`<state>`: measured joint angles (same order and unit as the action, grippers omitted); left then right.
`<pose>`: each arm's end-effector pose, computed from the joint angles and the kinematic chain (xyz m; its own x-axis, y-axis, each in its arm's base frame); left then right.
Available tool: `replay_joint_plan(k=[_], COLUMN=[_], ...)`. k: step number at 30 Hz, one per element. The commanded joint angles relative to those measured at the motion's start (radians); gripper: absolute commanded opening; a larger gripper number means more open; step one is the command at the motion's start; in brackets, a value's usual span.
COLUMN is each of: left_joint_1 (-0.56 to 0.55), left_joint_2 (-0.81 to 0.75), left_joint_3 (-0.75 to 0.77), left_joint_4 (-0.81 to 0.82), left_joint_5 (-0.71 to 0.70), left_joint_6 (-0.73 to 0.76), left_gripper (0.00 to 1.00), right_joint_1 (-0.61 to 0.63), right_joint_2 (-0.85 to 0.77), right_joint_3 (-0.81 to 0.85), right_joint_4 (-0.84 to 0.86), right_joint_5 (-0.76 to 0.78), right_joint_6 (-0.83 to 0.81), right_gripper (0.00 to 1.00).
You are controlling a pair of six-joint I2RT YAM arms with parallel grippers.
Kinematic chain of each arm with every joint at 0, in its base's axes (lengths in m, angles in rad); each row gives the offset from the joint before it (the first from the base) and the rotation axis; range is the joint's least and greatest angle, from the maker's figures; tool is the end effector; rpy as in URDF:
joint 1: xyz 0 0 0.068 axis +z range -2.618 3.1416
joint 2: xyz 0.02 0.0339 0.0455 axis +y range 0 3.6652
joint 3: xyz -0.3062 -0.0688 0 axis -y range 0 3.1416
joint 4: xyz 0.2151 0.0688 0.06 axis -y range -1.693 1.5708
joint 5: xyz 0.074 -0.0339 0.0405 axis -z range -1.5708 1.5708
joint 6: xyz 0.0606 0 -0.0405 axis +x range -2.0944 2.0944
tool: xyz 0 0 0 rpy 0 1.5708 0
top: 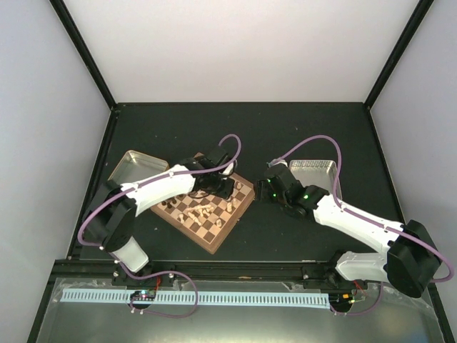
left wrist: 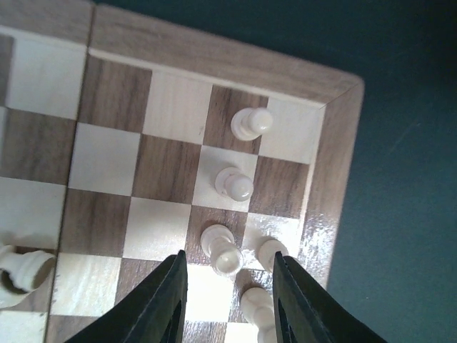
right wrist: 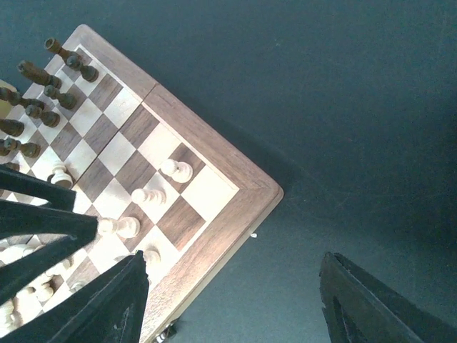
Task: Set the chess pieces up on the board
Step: Place the chess piece on the chessboard.
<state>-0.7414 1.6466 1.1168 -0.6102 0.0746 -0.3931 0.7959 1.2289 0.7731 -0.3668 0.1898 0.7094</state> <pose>0.2295 -0.2162 0.2397 -0.8858 0.2931 -0.3598 0.3866 0.8950 -0.2225 0.1675 0.1547 0.2633 -0.7876 0.1099 -0.6063 -0.1302 0.9320 0.3382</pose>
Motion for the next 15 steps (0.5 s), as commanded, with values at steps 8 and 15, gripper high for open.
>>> replay_joint_plan(k=[8, 15], left_joint_1=[0.033, 0.099], left_joint_2=[-0.255, -0.464], left_joint_3=[-0.037, -0.169], left_joint_4=[0.012, 0.031], left_joint_5=[-0.132, -0.182], left_joint_6=[-0.047, -0.083], left_gripper=[0.35, 0.33], right_joint_1=[-0.005, 0.061], right_joint_2=[0.05, 0.261], right_joint_3=[0.109, 0.339], right_joint_4=[-0.042, -0.213], right_joint_5=[-0.112, -0.133], right_joint_6=[-0.065, -0.131], right_gripper=[0.64, 0.49])
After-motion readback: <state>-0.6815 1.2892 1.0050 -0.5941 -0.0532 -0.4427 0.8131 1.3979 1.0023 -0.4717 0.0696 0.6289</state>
